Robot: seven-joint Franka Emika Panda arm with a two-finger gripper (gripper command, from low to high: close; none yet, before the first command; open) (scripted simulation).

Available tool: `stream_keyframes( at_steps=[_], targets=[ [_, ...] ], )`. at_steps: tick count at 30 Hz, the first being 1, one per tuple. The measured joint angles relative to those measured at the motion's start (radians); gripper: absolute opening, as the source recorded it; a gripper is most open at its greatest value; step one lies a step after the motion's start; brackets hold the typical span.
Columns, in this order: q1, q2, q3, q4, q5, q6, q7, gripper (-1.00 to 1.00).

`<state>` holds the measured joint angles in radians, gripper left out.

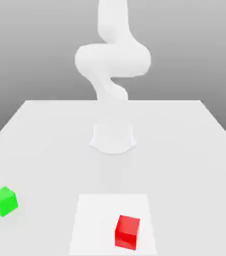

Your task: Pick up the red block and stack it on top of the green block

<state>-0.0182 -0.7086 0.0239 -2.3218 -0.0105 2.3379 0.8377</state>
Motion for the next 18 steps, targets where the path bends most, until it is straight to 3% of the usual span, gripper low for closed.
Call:
stream_keyframes(
  at_steps=[18],
  targets=[
    [-0.061,0.659,0.101,-0.156,-0.078,0.271,0.274,0.0]
  ],
)
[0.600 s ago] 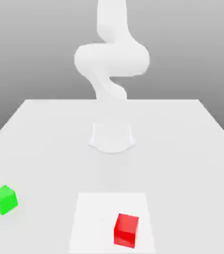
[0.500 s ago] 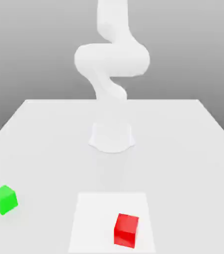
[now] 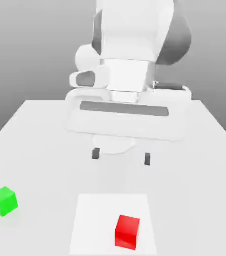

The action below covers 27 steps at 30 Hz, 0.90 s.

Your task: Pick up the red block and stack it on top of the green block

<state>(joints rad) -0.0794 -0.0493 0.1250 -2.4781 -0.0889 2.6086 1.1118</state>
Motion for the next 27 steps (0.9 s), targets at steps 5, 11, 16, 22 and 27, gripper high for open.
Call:
stream_keyframes(
  at_steps=[5,11,16,22,27],
  targets=[
    [0.01,0.177,0.006,-0.044,0.022,0.076,0.044,0.0],
    [0.044,0.392,-0.033,-0.028,-0.016,0.239,0.088,-1.0],
    [0.043,0.392,-0.033,-0.028,-0.017,0.24,0.089,-1.0],
    [0.027,0.281,-0.009,-0.046,0.02,0.146,0.062,-1.0],
    [-0.07,0.199,-0.1,-0.057,0.062,0.075,0.078,-1.0]
  ],
)
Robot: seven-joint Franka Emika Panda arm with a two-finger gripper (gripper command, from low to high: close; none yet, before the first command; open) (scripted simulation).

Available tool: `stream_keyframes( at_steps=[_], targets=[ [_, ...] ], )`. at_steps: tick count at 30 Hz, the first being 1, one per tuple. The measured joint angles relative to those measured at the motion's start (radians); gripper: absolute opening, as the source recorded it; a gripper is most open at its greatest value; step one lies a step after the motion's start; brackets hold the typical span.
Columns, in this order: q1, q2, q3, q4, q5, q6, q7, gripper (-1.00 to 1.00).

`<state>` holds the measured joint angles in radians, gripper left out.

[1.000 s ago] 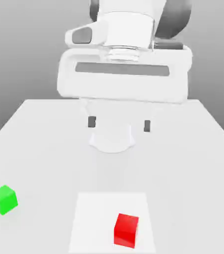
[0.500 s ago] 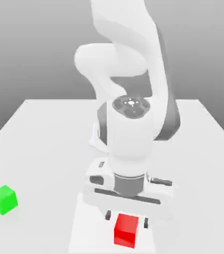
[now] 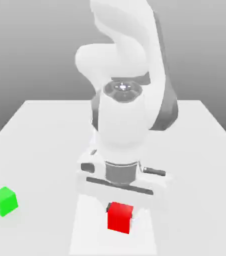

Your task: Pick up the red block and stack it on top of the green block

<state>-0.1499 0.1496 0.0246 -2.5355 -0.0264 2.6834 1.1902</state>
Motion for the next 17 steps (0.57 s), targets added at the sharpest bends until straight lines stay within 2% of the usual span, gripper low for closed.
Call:
stream_keyframes(
  at_steps=[5,9,14,15,17],
  targets=[
    [-0.143,-0.039,-0.141,-0.005,0.034,-0.035,0.044,-1.0],
    [-0.311,-0.072,-0.253,-0.006,0.057,-0.066,0.089,-1.0],
    [-0.355,0.063,-0.231,0.001,0.138,0.059,0.046,-1.0],
    [-0.362,0.09,-0.221,0.002,0.154,0.083,0.035,1.0],
    [-0.362,0.09,-0.221,0.003,0.154,0.083,0.035,1.0]
  ],
)
